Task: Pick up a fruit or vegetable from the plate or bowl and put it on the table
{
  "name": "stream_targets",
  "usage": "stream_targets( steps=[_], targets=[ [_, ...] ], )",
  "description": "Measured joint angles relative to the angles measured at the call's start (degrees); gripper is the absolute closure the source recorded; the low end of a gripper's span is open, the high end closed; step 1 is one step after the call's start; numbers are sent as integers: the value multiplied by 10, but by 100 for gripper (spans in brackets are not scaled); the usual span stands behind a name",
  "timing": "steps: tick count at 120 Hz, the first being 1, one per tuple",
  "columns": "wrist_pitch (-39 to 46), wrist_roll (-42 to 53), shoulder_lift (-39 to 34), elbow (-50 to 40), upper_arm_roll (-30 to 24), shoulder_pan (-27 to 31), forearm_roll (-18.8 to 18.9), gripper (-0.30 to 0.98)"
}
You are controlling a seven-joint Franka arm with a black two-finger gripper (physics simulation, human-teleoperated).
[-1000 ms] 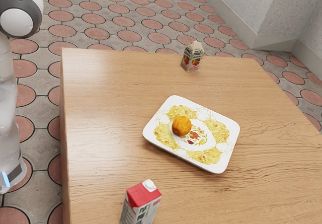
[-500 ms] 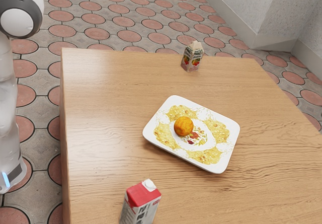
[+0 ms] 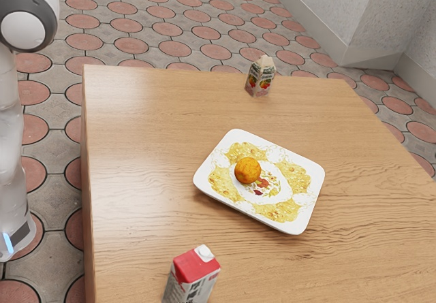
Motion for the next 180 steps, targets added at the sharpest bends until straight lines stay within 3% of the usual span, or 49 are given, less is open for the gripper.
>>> stream_targets(
  steps=[180],
  targets=[
    [565,0,0,-566,0,0,0,0]
  ],
)
